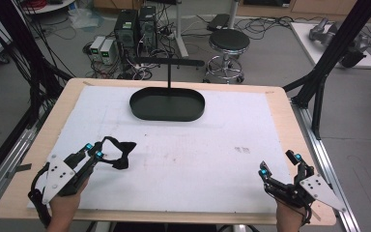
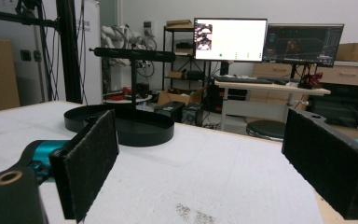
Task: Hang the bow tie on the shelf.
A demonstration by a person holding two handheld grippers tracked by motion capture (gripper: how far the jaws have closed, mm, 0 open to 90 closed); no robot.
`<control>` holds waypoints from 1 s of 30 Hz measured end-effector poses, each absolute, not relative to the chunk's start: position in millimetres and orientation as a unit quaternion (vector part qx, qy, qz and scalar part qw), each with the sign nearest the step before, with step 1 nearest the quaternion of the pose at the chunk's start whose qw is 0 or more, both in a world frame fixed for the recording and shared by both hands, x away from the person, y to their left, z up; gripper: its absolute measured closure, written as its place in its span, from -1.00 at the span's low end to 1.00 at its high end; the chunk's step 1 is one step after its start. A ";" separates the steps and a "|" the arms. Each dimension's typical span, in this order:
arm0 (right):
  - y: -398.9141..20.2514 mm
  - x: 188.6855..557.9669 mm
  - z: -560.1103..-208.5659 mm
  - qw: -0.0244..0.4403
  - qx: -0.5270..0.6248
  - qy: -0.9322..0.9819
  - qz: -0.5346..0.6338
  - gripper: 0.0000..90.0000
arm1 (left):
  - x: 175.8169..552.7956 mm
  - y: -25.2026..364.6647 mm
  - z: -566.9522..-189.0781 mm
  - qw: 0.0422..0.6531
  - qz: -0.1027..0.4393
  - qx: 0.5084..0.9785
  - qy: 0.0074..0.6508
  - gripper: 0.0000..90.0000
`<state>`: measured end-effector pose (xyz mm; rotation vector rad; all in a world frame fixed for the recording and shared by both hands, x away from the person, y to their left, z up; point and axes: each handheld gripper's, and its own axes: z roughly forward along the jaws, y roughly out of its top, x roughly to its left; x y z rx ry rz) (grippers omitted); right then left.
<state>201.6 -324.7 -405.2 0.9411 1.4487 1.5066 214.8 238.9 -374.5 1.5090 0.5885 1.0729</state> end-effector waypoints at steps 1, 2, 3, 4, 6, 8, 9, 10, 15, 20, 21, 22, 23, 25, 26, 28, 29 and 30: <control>-324.3 201.7 -405.3 0.412 0.372 0.577 0.598 -0.78 | 215.5 237.1 -372.3 0.567 0.462 0.635 0.248 0.93; -323.7 201.7 -405.2 0.412 0.373 0.577 0.598 -0.78 | 216.5 235.5 -370.1 0.570 0.466 0.630 0.247 0.93; -323.5 202.0 -405.4 0.413 0.371 0.579 0.597 -0.78 | 217.8 233.5 -368.0 0.575 0.469 0.623 0.246 0.93; -323.5 202.0 -405.4 0.413 0.371 0.579 0.597 -0.78 | 219.2 231.4 -366.0 0.579 0.473 0.617 0.246 0.93; -323.2 202.1 -405.9 0.412 0.371 0.579 0.598 -0.78 | 222.5 227.1 -362.1 0.583 0.482 0.607 0.242 0.93; -322.8 202.3 -406.3 0.411 0.371 0.579 0.599 -0.78 | 226.8 222.6 -357.8 0.586 0.491 0.598 0.241 0.93; -322.8 202.3 -406.3 0.411 0.371 0.579 0.599 -0.78 | 229.3 220.7 -355.3 0.587 0.494 0.594 0.240 0.93; -322.8 202.5 -406.5 0.412 0.370 0.579 0.598 -0.78 | 231.8 218.7 -352.9 0.589 0.497 0.591 0.239 0.93; -322.4 202.4 -406.3 0.412 0.369 0.578 0.601 -0.78 | 249.8 209.5 -342.0 0.593 0.511 0.577 0.232 0.93; -322.2 202.1 -406.5 0.413 0.368 0.575 0.603 -0.78 | 269.4 200.9 -333.4 0.603 0.516 0.568 0.217 0.93; -322.1 202.2 -406.6 0.413 0.367 0.574 0.604 -0.78 | 273.0 199.2 -332.0 0.604 0.519 0.566 0.213 0.93; -322.1 202.3 -406.7 0.414 0.367 0.574 0.604 -0.78 | 276.7 197.4 -330.6 0.606 0.522 0.562 0.211 0.93; -322.0 202.4 -407.0 0.414 0.366 0.574 0.604 -0.78 | 280.0 195.6 -329.2 0.608 0.523 0.559 0.210 0.93; -322.3 202.9 -407.6 0.415 0.365 0.574 0.605 -0.78 | 285.5 193.2 -327.0 0.612 0.526 0.554 0.207 0.93; -322.3 202.9 -407.6 0.415 0.365 0.574 0.605 -0.78 | 289.5 191.3 -325.6 0.614 0.526 0.552 0.207 0.93; -322.8 203.7 -408.5 0.415 0.363 0.573 0.607 -0.78 | 296.0 188.8 -324.2 0.613 0.526 0.551 0.209 0.93; -322.8 203.7 -408.5 0.415 0.363 0.573 0.607 -0.78 | 299.6 187.7 -323.7 0.614 0.525 0.551 0.210 0.93; -322.7 203.8 -408.6 0.415 0.363 0.572 0.607 -0.78 | 303.3 187.0 -323.3 0.614 0.524 0.551 0.212 0.93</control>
